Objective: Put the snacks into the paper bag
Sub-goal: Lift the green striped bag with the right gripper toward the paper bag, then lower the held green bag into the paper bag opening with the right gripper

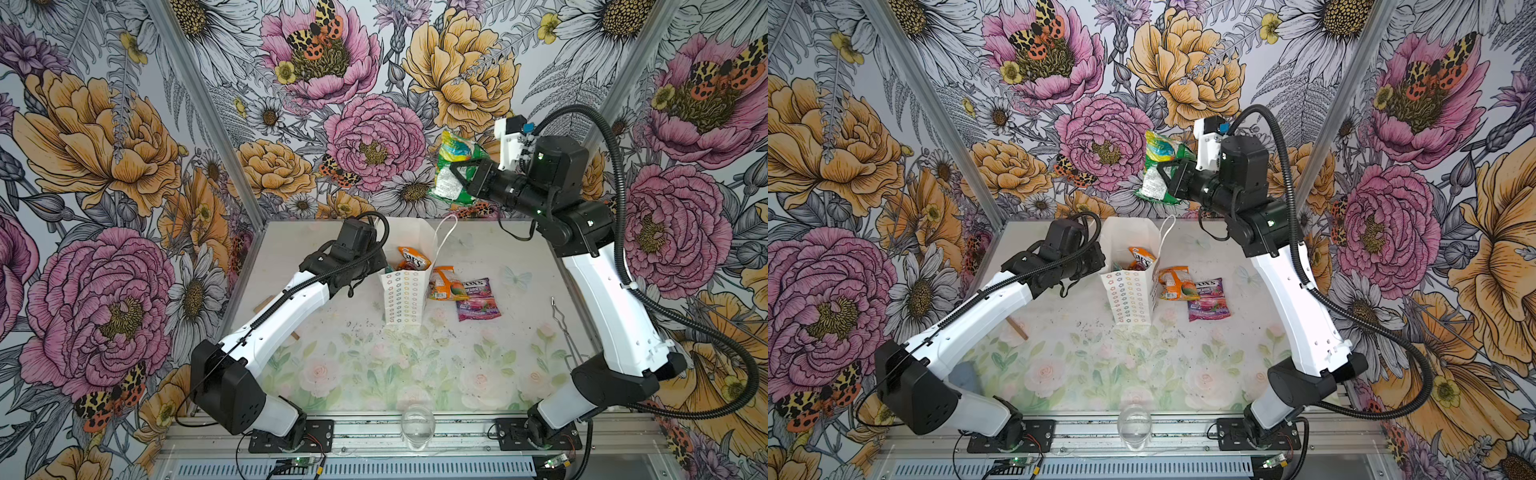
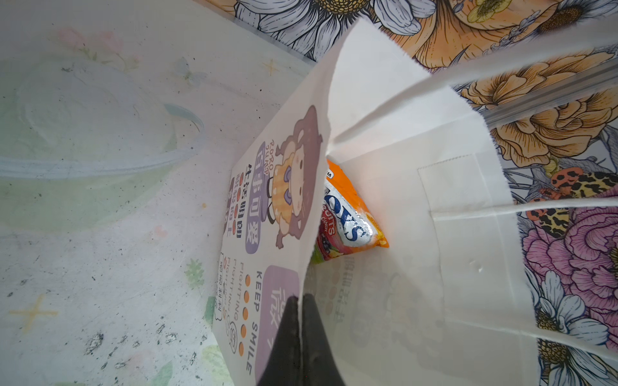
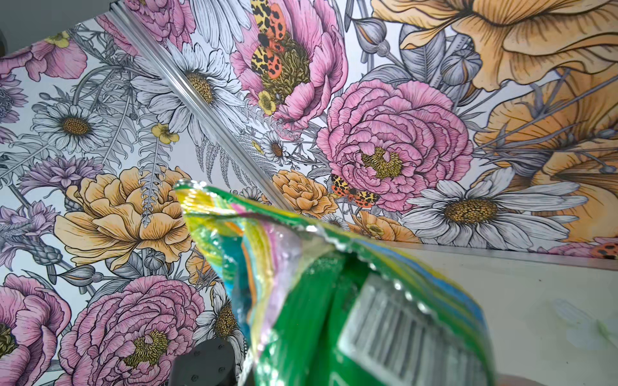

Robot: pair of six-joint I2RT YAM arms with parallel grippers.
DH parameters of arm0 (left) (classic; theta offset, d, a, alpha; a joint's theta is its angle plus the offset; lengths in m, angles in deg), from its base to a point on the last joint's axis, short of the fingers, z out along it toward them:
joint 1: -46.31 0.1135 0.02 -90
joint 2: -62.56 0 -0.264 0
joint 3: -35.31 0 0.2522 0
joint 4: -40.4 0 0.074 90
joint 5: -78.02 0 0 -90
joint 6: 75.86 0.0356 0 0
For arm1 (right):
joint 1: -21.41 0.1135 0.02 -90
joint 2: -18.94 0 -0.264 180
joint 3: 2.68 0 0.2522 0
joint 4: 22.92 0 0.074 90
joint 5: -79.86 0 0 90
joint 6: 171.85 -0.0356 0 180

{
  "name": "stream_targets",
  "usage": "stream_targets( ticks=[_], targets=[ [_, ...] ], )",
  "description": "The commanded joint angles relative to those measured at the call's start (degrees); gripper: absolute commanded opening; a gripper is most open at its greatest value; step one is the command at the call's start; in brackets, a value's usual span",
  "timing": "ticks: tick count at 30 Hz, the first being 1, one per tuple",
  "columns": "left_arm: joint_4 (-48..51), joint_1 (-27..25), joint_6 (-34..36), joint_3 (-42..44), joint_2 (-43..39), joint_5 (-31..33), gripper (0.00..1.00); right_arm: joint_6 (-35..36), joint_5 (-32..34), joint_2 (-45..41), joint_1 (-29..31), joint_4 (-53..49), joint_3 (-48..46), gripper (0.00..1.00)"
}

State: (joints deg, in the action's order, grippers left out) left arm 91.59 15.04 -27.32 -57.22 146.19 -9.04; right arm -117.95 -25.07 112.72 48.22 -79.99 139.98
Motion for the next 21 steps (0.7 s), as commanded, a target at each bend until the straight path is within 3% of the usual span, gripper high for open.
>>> stream_targets(
  ticks=[1,10,21],
  targets=[
    [0.01,-0.37,0.43,-0.6,-0.94,-0.23,0.0,-1.79,1.55,4.31,1.76,2.79,3.53,0.0],
    [0.0,-0.37,0.67,-0.43,-1.37,-0.13,0.0,-2.75,3.46,10.97,4.47,1.87,3.33,0.0],
    [-0.1,-0.29,0.58,-0.43,-1.29,-0.08,0.0,-2.66,5.3,9.91,5.79,-0.23,-5.52,0.0]
  ],
)
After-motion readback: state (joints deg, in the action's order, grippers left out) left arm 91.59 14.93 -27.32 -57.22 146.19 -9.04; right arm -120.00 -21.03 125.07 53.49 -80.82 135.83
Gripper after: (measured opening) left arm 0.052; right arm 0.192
